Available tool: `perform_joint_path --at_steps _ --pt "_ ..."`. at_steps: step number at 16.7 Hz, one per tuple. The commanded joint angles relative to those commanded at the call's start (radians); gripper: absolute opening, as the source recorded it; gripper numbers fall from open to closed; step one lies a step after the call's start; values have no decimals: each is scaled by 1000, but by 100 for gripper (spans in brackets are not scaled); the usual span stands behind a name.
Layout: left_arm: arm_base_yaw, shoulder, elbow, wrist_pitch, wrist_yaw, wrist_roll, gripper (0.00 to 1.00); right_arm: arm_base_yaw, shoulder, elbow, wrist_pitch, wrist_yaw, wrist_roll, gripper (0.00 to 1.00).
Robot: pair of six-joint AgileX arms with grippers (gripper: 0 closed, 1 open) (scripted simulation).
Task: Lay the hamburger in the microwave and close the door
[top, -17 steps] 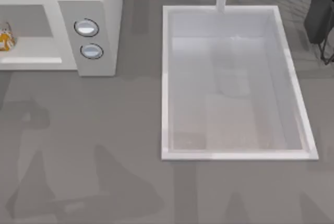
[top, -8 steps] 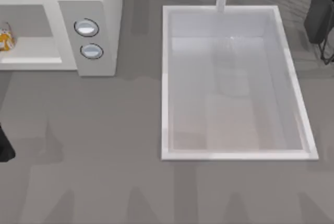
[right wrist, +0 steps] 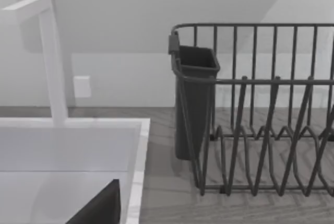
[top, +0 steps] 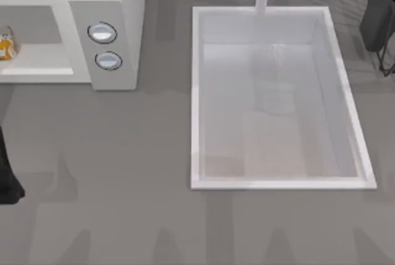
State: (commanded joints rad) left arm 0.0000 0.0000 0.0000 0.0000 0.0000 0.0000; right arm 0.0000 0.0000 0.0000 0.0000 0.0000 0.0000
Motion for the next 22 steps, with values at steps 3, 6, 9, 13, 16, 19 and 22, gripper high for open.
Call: perform_joint_path --at_steps 3,6,9,13,16,19,22 --pt "0 0 0 0 0 0 85 0 0 0 0 0 0 100" --pt "0 0 0 0 0 0 62 0 0 0 0 0 0 100" --pt "0 0 0 0 0 0 40 0 0 0 0 0 0 100" --pt "0 0 0 0 0 0 10 0 0 0 0 0 0 100" --pt "0 0 0 0 0 0 0 0 0 0 0 0 0 100" --pt "0 0 0 0 0 0 0 0 0 0 0 0 0 100" --pt "0 0 0 0 0 0 0 0 0 0 0 0 0 100"
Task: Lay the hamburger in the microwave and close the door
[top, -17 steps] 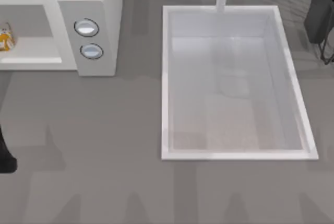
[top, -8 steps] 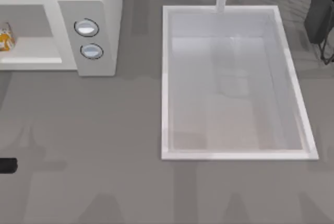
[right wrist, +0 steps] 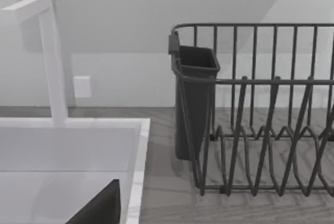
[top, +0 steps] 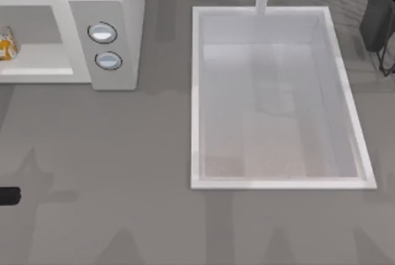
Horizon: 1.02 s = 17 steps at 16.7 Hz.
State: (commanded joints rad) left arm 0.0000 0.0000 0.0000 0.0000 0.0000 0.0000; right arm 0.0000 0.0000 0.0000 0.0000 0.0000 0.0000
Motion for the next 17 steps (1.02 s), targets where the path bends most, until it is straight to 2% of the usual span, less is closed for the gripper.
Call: perform_joint_path --at_steps 9,14,17 --pt "-24 -145 -16 -129 -24 -2 0 0 0 0 0 0 0 100" --pt "-25 -143 -12 -128 -28 -2 0 0 0 0 0 0 0 100" --pt "-79 -132 -15 -111 -83 -2 0 0 0 0 0 0 0 100"
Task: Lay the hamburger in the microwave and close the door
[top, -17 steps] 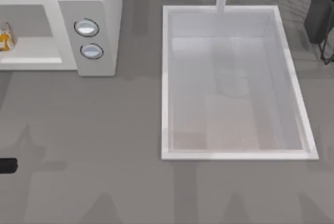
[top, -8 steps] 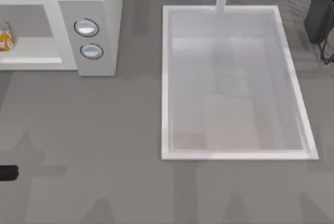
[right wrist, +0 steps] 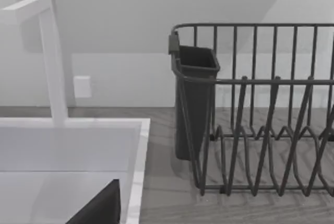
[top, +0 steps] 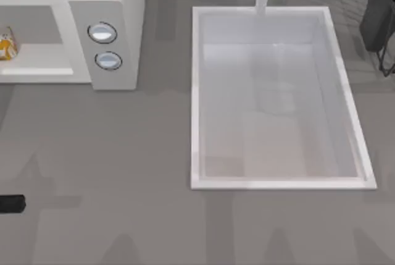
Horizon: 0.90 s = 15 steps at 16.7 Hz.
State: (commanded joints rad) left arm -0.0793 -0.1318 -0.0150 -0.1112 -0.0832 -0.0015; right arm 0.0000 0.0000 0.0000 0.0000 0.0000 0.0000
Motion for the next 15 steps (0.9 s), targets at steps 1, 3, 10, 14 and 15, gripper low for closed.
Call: perform_joint_path --at_steps 1,3,10,14,15 --pt "-23 7 -2 7 -25 0 0 0 0 0 0 0 0 100" --pt "-70 26 -6 27 -69 1 0 0 0 0 0 0 0 100" --pt "-96 36 -4 41 -95 0 0 0 0 0 0 0 0 100" --pt "-9 76 27 48 -14 0 0 0 0 0 0 0 0 100" --pt "23 91 37 51 20 0 0 0 0 0 0 0 0 100"
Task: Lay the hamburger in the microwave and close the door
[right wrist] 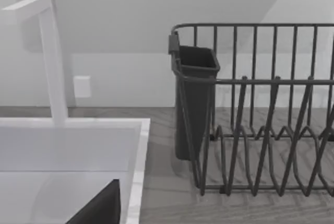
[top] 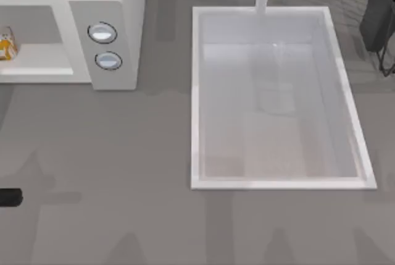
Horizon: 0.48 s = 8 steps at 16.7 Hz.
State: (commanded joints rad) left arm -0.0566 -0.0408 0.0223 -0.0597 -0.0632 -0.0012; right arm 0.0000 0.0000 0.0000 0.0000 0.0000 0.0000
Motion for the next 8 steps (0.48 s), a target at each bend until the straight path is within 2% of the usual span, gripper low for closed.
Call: perform_joint_path --at_steps 3,8 --pt "75 36 26 12 79 0 0 0 0 0 0 0 0 100" --pt "79 36 25 13 82 1 0 0 0 0 0 0 0 100"
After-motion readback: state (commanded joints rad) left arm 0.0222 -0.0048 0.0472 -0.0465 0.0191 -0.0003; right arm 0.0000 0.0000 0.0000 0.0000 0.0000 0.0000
